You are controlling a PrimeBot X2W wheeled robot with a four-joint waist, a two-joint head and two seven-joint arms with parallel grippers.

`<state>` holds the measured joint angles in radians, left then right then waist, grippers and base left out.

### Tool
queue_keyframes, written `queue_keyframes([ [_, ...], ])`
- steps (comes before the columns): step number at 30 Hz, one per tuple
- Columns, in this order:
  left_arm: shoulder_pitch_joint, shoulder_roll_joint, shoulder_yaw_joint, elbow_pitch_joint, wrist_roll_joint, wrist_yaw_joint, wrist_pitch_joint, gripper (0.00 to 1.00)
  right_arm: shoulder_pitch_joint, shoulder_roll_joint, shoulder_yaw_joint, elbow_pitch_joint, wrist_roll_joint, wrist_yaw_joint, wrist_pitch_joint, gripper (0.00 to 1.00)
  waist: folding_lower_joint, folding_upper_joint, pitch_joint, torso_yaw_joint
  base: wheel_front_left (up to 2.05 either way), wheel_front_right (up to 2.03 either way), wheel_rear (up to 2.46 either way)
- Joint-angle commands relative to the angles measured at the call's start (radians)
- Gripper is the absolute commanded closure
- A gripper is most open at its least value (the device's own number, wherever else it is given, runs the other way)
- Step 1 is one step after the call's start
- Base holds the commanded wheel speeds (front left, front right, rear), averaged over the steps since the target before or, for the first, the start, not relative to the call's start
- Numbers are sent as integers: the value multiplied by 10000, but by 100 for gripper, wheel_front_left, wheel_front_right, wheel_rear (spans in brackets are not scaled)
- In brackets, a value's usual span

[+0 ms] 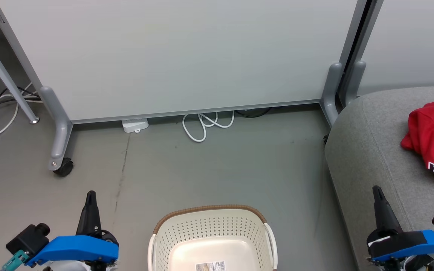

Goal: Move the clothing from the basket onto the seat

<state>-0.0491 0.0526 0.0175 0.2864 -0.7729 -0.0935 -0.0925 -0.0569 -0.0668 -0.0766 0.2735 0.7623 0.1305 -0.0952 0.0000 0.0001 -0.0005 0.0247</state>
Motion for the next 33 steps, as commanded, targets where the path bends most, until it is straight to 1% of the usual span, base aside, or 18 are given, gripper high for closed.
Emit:
queue_keyframes([
  [1,-340,16,84,-188,-417,-17,99,100,-303,0,-53,-156,450,3,120,100,0,-1,0,-5,0,0,0],
  [33,-511,-2,526,-452,-4165,-52,1029,100,-518,79,-218,-190,4228,3,1068,100,0,-1,-2,-98,0,0,0],
])
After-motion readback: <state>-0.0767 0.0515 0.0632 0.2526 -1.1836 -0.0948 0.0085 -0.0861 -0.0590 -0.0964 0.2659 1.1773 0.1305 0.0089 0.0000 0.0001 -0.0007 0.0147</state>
